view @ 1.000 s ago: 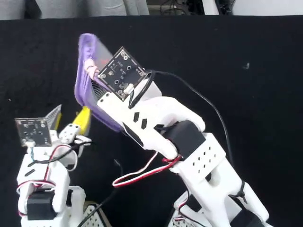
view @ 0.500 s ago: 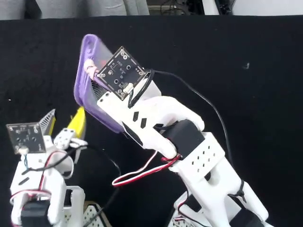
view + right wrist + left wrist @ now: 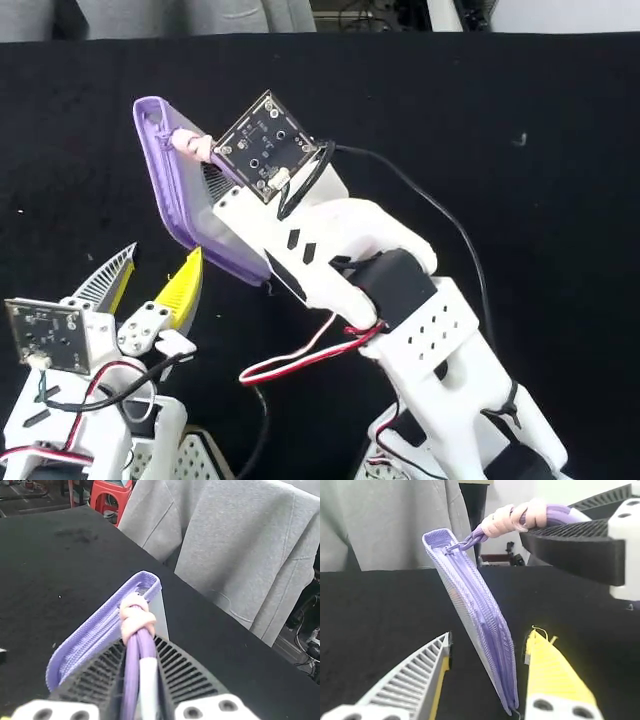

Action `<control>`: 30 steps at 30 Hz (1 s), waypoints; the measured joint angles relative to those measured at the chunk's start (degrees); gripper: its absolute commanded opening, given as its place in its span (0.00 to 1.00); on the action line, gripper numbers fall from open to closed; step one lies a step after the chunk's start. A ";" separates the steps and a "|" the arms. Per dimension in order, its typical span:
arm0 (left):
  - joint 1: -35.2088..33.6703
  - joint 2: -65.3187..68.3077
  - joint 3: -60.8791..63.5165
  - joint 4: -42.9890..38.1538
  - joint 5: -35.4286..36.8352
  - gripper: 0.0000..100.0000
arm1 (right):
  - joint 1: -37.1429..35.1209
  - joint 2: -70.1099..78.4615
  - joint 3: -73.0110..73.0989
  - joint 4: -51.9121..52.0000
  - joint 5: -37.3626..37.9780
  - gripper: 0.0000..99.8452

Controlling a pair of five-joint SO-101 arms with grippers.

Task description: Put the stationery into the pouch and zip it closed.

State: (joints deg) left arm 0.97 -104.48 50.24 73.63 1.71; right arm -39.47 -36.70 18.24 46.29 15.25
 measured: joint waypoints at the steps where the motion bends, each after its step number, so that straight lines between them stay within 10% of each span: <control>1: 0.00 0.00 0.70 -0.97 0.00 0.25 | 0.00 0.00 0.00 0.00 0.00 0.01; 17: 0.26 0.09 20.04 -24.09 0.53 0.25 | 0.00 0.00 0.00 0.00 0.00 0.01; 24: 0.26 0.09 22.68 -28.22 0.53 0.02 | 0.00 0.00 0.00 0.00 0.00 0.01; 30: 0.35 0.79 21.45 -28.31 0.79 0.03 | 0.00 0.00 0.00 0.00 0.00 0.02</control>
State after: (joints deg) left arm 1.32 -103.69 71.69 45.32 2.51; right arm -39.47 -36.70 18.24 46.29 15.25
